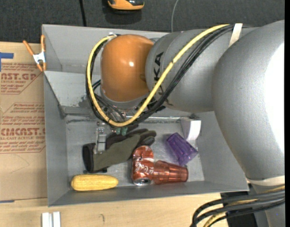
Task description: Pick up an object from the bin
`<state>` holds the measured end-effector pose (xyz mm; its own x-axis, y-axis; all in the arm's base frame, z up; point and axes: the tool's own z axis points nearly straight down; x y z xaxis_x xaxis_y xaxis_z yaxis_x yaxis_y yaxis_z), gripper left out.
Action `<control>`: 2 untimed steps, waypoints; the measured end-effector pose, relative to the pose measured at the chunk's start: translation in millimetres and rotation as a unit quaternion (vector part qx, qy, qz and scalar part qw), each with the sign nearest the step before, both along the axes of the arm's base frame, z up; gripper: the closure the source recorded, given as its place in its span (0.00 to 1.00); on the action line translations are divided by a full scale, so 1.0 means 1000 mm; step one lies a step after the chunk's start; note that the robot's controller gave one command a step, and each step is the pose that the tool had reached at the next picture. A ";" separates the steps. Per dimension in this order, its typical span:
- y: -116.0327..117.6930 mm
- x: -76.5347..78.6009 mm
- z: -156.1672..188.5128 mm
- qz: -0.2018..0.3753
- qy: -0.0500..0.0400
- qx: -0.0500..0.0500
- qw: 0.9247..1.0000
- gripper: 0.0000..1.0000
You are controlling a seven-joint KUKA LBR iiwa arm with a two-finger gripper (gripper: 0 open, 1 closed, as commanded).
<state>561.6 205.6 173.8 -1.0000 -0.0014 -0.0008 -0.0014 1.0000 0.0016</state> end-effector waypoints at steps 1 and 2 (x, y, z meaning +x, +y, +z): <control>-0.035 0.009 -0.053 0.000 -0.003 0.001 1.000 0.00; -0.039 -0.007 -0.104 -0.030 0.000 0.000 1.000 1.00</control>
Offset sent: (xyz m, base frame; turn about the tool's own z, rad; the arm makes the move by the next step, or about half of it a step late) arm -0.0072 -0.0403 -0.1038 0.0610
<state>554.4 166.4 70.2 -0.9983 0.0585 -0.0001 0.0585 0.9983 0.0021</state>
